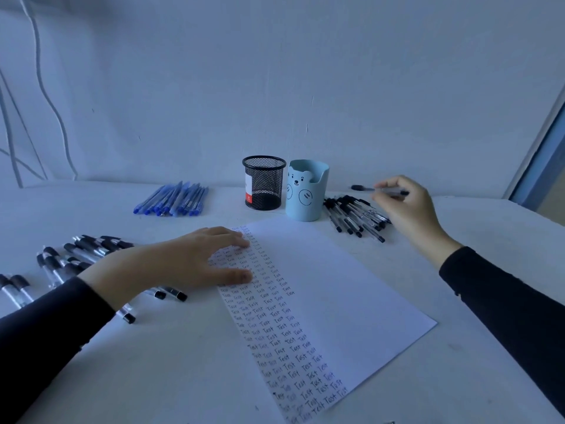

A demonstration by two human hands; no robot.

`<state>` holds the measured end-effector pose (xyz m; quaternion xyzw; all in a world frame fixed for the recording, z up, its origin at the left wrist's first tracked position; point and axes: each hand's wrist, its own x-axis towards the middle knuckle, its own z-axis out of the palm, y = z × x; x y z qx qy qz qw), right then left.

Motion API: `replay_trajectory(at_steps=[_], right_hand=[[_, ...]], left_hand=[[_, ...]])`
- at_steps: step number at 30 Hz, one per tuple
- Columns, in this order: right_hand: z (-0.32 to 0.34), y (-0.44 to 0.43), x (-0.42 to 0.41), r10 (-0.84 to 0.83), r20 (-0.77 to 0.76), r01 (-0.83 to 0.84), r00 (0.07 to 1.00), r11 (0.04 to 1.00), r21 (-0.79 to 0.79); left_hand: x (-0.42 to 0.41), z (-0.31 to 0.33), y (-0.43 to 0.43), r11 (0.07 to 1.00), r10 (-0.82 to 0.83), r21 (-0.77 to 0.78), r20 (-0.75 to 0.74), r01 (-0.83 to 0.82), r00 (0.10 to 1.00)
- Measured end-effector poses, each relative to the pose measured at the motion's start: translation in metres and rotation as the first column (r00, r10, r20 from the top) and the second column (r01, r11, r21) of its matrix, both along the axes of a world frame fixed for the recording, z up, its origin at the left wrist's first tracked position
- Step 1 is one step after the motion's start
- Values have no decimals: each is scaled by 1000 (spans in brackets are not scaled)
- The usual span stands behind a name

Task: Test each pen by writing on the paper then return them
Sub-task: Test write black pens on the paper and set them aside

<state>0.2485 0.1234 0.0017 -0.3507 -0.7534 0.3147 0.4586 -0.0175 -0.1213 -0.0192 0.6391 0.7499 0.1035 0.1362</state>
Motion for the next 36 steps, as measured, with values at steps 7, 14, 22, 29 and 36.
replay_trajectory(at_steps=[7, 14, 22, 29, 36], right_hand=[[-26, 19, -11, -23, 396, -56, 918, 981, 186], [-24, 7, -13, -32, 433, -53, 901, 982, 182], [-25, -63, -41, 285, 420, -411, 862, 878, 246], [-45, -67, -51, 375, 433, -522, 820, 799, 297], [-46, -68, -50, 376, 406, -517, 833, 789, 332]], left_hand=[[0, 0, 1, 1000, -1, 5, -2, 1, 1000], [0, -1, 1, 1000, -13, 17, -6, 13, 1000], [-18, 23, -14, 993, 68, 94, 15, -69, 998], [-59, 46, -39, 969, 227, 79, 73, -232, 971], [-68, 40, -36, 960, 279, 31, -47, -278, 959]])
